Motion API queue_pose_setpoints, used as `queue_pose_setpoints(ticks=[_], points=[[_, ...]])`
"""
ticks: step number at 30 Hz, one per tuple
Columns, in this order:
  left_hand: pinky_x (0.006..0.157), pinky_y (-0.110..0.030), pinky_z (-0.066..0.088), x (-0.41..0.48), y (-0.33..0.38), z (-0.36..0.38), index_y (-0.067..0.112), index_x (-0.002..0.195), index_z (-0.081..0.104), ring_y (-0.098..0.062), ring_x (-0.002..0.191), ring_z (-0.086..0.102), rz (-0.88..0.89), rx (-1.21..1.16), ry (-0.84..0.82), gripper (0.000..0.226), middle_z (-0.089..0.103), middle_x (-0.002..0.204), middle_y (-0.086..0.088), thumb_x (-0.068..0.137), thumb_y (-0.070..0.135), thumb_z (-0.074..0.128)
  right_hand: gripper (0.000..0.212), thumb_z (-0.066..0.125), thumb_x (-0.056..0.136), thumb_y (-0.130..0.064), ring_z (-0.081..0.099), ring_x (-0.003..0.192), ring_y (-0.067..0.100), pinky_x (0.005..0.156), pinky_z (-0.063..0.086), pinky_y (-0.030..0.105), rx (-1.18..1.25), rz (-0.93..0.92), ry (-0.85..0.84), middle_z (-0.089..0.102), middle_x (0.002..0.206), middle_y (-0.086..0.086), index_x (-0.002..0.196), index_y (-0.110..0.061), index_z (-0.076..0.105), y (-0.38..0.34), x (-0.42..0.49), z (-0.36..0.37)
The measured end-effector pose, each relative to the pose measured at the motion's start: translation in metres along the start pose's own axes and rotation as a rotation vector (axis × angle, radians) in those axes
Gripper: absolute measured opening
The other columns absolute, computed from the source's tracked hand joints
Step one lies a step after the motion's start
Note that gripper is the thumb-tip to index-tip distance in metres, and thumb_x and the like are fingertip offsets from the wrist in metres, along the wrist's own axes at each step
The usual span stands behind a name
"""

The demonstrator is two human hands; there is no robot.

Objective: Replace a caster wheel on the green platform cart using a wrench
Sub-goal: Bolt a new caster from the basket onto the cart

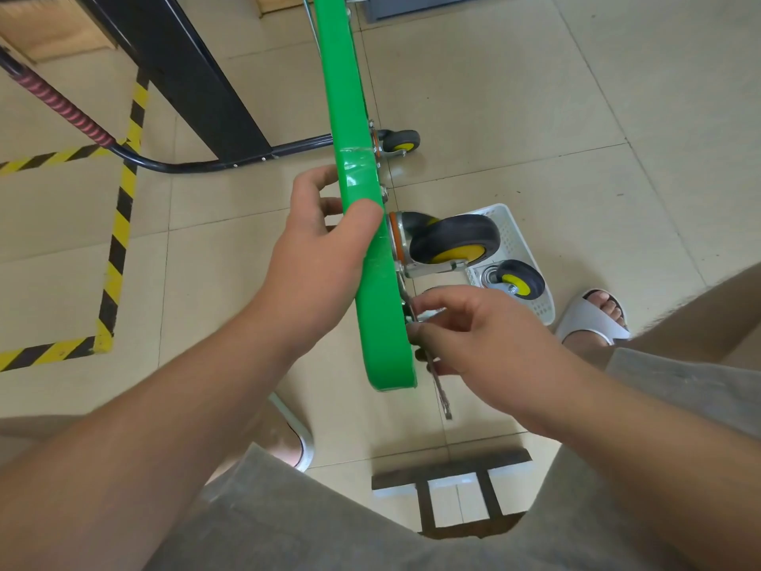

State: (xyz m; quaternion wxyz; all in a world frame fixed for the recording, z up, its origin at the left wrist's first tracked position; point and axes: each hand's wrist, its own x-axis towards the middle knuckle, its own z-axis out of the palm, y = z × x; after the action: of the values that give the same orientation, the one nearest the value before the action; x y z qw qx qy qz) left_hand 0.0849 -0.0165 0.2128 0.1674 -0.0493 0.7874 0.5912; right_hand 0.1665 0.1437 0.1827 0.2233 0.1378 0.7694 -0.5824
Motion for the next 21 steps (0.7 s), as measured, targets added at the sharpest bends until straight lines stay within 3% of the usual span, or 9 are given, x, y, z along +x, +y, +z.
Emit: queue_pose_setpoints(ticks=[4, 14, 21], points=[[0.083, -0.048, 0.064, 0.000, 0.000, 0.000, 0.045, 0.134, 0.043, -0.021, 0.094, 0.075, 0.002, 0.006, 0.002, 0.048, 0.061, 0.125, 0.003, 0.088, 0.046, 0.053, 0.017, 0.067, 0.097, -0.028, 0.074, 0.088, 0.022, 0.087, 0.059, 0.049, -0.028, -0.075, 0.003, 0.078, 0.091, -0.003, 0.112, -0.033, 0.074, 0.000, 0.005, 0.002], [0.083, -0.045, 0.064, 0.003, -0.002, -0.002, 0.043, 0.134, 0.045, -0.018, 0.094, 0.074, 0.013, -0.005, 0.006, 0.042, 0.062, 0.123, 0.003, 0.093, 0.041, 0.056, 0.022, 0.055, 0.101, -0.042, 0.071, 0.075, 0.012, 0.074, 0.060, 0.041, -0.219, -0.144, 0.070, 0.076, 0.085, -0.003, 0.111, -0.035, 0.073, -0.002, -0.003, 0.008], [0.080, -0.041, 0.064, 0.003, -0.003, -0.002, 0.042, 0.134, 0.044, -0.018, 0.094, 0.074, 0.025, 0.000, 0.008, 0.042, 0.062, 0.122, 0.002, 0.094, 0.040, 0.056, 0.023, 0.058, 0.100, -0.036, 0.073, 0.070, 0.021, 0.074, 0.063, 0.045, -0.157, -0.047, 0.015, 0.075, 0.076, 0.002, 0.096, -0.027, 0.079, -0.017, -0.005, 0.003]])
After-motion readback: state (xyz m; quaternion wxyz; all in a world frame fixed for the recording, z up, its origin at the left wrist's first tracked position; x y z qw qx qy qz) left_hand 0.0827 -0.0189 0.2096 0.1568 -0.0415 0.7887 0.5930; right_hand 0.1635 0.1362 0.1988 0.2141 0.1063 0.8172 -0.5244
